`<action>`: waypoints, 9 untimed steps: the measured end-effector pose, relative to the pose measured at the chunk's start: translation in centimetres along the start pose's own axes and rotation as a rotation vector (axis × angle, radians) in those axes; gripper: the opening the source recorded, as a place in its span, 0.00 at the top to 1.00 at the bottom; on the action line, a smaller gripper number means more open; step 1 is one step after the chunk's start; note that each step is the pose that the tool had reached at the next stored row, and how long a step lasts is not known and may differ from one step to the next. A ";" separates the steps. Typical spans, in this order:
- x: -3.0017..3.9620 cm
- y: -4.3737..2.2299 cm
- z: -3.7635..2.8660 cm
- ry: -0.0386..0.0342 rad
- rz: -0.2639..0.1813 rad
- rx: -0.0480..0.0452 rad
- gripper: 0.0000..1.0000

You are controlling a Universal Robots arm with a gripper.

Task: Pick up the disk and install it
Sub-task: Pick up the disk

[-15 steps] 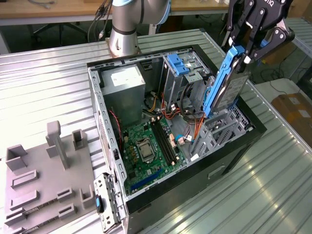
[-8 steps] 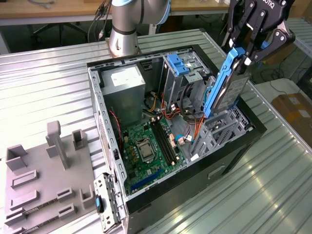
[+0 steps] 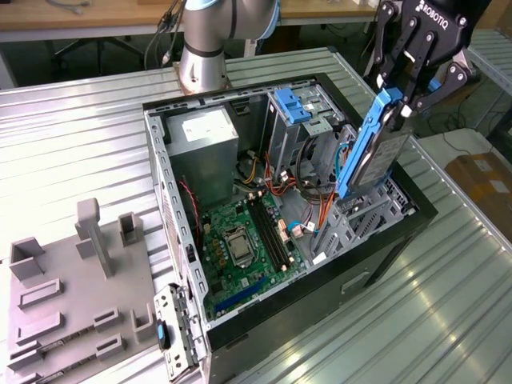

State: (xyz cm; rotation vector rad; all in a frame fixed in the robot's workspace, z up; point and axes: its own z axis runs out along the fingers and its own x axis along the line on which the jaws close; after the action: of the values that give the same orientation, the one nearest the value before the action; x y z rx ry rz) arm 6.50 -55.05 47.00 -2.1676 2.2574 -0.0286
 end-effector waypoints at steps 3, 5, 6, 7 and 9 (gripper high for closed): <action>0.61 -0.53 0.03 0.0001 0.000 -0.0005 0.63; 0.88 -0.55 0.16 0.0000 0.000 -0.0005 0.63; 1.05 -0.55 0.18 0.0001 0.000 -0.0005 0.63; 1.27 -0.56 0.21 0.0002 0.000 -0.0005 0.63; 1.38 -0.56 0.31 0.0000 0.000 -0.0005 0.63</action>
State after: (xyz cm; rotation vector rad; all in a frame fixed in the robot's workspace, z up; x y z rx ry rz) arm 7.01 -56.46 46.70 -2.1679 2.2576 -0.0282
